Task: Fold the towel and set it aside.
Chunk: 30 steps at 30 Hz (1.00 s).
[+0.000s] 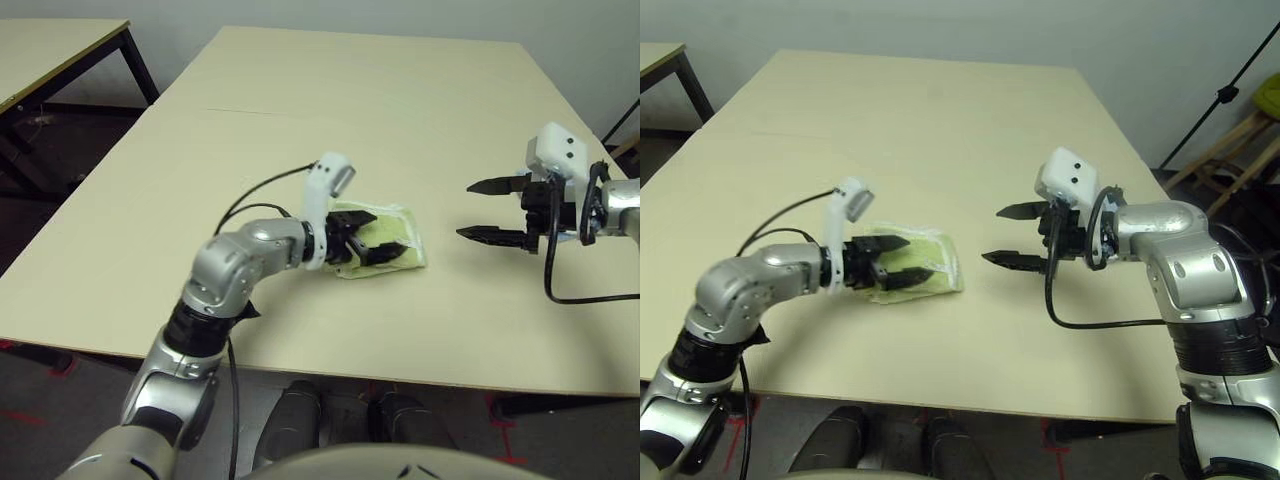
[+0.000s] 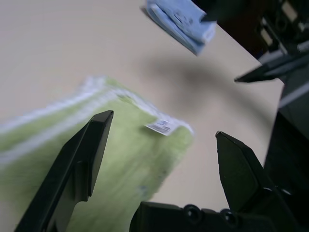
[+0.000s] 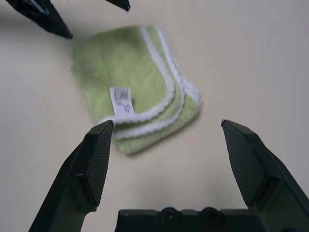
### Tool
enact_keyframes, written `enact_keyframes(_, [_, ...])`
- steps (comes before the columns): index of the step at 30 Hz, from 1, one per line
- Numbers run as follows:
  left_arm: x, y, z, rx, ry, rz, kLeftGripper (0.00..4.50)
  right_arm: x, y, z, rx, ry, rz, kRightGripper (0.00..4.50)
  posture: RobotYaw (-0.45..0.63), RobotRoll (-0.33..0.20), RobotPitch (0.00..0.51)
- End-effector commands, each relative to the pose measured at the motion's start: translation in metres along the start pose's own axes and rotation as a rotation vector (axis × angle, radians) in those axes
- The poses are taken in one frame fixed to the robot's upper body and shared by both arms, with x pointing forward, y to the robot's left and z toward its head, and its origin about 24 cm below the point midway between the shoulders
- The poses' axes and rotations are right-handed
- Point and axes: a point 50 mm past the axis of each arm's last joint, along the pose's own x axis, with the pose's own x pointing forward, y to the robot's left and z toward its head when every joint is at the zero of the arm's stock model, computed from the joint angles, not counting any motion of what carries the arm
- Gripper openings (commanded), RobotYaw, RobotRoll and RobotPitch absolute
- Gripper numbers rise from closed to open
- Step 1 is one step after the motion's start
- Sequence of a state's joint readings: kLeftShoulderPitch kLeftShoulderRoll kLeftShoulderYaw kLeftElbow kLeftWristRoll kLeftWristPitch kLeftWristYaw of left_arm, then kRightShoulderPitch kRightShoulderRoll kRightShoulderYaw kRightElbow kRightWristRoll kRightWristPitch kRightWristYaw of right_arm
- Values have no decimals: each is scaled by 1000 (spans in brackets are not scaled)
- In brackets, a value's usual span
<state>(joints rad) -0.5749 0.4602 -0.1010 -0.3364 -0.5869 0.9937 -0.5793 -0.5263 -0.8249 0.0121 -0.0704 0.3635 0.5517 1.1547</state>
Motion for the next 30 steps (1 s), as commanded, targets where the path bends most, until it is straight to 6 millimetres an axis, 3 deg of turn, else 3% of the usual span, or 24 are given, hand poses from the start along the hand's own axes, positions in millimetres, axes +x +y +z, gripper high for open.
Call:
enact_keyframes(1, [-7, 8, 0, 90, -52, 59, 4482, 12, 3, -1, 17, -42, -19, 4500, 118, 0, 106])
enact_keyframes(9, [0, 7, -24, 199, -56, 59, 4482, 39, 19, -13, 135, -140, -55, 4500, 114, 0, 112])
enact_keyframes(11, [1, 6, -31, 195, -39, 48, 4064, 43, 22, -17, 150, -137, -55, 4500, 113, 0, 112])
enact_keyframes(14, [2, 5, -35, 162, -42, 40, 3131, 49, 30, -18, 170, -139, -24, 3812, 108, 0, 115])
enact_keyframes(23, [6, 3, -45, 129, 8, -11, 2, 65, 41, -17, 185, -154, 33, 360, 111, 0, 114])
enact_keyframes(24, [6, 3, -47, 127, 16, -15, 0, 67, 42, -18, 185, -150, 39, 32, 111, 0, 114])
enact_keyframes(30, [12, 3, -71, 79, 96, -43, 0, 84, 48, -37, 225, -71, 65, 32, 122, 0, 113])
